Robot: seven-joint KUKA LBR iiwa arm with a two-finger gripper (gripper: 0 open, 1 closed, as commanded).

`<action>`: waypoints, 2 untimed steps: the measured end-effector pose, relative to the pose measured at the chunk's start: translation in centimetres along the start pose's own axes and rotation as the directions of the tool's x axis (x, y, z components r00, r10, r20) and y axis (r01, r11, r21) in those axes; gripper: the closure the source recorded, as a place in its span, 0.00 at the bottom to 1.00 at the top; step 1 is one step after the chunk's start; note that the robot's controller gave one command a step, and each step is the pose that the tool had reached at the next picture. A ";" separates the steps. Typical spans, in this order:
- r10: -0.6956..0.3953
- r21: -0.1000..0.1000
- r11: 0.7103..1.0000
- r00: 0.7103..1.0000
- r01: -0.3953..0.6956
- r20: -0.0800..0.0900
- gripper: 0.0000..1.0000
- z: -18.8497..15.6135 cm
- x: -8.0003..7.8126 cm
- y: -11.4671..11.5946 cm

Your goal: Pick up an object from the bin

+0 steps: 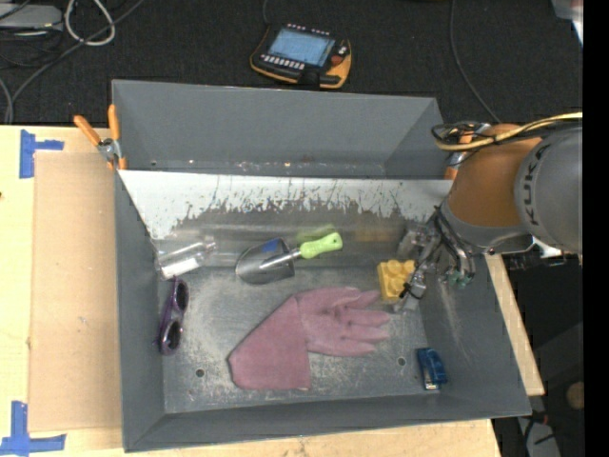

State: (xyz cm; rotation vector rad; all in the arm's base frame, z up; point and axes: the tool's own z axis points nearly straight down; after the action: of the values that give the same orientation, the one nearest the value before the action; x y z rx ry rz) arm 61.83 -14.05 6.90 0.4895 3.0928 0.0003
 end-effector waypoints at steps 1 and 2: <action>-0.218 -0.005 0.976 0.976 0.218 -0.020 1.00 -0.2 0.3 1.2; -0.219 -0.005 0.976 0.976 0.219 -0.020 1.00 -0.2 0.3 1.2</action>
Offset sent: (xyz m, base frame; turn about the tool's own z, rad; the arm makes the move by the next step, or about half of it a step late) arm 0.0000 0.0000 0.0000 0.0000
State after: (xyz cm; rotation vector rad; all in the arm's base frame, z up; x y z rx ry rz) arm 61.91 -12.83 7.08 0.1470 3.1474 0.0082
